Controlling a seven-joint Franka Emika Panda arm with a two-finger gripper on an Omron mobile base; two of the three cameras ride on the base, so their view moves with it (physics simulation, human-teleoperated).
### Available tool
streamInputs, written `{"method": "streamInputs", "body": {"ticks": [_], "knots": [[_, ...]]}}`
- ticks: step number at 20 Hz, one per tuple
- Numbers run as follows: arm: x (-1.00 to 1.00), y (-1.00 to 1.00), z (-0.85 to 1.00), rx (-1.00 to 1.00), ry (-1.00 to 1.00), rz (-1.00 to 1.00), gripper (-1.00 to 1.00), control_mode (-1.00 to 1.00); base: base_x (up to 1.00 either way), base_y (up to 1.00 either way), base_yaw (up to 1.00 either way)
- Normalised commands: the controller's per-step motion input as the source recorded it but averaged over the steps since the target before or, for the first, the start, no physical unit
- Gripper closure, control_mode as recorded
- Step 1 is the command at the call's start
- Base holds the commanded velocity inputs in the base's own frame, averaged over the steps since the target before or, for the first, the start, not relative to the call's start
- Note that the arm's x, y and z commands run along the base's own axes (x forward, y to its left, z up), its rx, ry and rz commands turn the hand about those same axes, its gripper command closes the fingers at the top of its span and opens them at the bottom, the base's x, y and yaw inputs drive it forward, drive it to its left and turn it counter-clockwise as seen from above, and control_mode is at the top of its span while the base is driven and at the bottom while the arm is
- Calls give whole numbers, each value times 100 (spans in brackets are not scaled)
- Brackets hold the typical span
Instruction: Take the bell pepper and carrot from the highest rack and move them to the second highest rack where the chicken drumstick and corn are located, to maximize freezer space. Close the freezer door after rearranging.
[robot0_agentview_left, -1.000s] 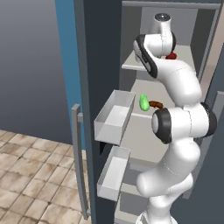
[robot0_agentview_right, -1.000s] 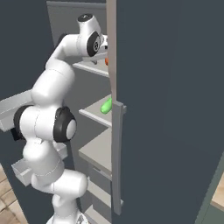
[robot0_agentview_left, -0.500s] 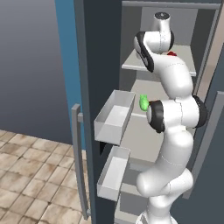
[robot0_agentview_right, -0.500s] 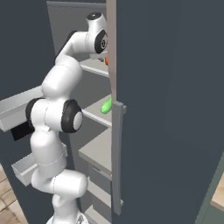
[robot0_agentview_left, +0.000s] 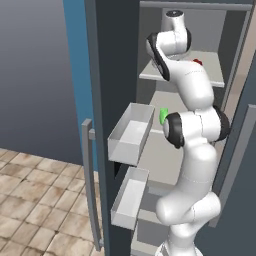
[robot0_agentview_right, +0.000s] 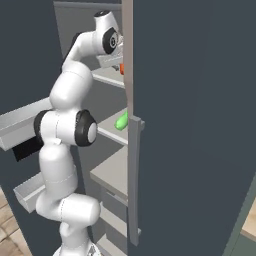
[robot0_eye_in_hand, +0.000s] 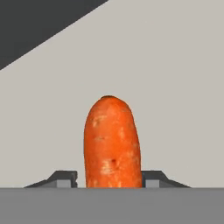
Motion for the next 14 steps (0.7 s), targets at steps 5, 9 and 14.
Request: {"method": "streamInputs", "body": {"ticks": [5,9,14], "knots": [[0,0,-56,0,3,0,100,-100,0,0,0],[-8,0,-51,0,0,0,100,-100,0,0,0],[-54,11,-55,-9,-29,0,100,-100,0,0,0]]}}
